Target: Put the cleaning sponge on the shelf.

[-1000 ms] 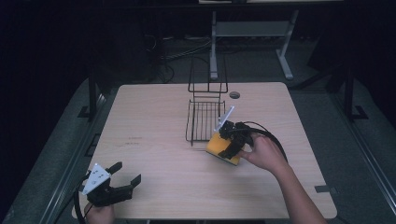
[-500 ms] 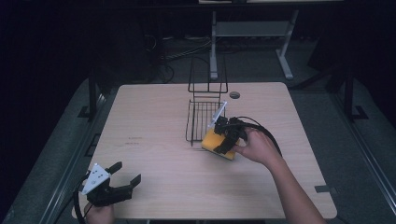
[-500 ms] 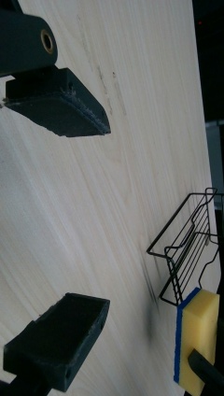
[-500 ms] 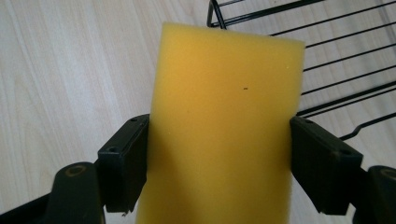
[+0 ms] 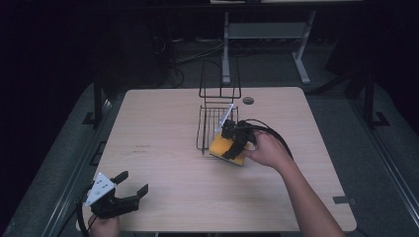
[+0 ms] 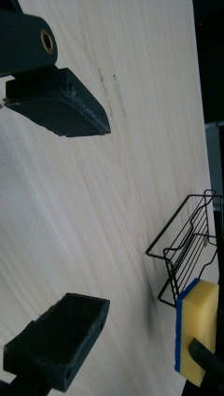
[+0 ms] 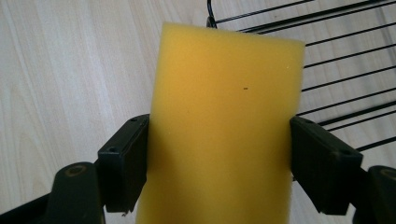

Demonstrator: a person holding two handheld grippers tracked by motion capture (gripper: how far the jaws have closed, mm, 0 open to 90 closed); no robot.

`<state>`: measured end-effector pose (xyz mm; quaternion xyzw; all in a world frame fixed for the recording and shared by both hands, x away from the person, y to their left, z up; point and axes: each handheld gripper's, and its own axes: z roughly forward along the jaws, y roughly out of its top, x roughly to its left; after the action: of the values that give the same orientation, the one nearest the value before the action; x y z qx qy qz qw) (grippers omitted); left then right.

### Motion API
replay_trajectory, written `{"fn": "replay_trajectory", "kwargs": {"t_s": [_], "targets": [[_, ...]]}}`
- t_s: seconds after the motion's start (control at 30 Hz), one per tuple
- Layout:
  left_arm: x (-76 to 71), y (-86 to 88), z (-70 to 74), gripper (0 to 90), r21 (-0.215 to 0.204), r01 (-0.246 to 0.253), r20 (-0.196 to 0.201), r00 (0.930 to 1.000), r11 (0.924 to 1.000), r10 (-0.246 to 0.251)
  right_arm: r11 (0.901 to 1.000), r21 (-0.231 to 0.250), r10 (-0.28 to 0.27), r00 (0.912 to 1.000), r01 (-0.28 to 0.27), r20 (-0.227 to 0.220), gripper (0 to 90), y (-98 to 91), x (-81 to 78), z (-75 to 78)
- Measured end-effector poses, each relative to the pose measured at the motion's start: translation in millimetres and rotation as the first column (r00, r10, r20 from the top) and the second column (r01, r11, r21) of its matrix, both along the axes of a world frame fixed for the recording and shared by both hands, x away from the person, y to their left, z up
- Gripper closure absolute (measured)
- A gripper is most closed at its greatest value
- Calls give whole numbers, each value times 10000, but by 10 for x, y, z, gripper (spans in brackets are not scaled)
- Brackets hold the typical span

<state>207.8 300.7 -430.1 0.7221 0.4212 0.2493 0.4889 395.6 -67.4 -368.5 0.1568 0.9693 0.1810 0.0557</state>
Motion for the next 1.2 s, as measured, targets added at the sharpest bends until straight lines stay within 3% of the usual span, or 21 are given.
{"fn": "replay_trajectory", "kwargs": {"t_s": [0.63,1.2], "targets": [[0,20,-2,129,-53,-38,-27,10000,10000,38,9984,-314,480,9988,-478,65,254,119,123,28],[0,22,0,130,-82,-32,-22,10000,10000,31,9996,-208,196,9991,-204,-380,253,121,273,-73]]}}
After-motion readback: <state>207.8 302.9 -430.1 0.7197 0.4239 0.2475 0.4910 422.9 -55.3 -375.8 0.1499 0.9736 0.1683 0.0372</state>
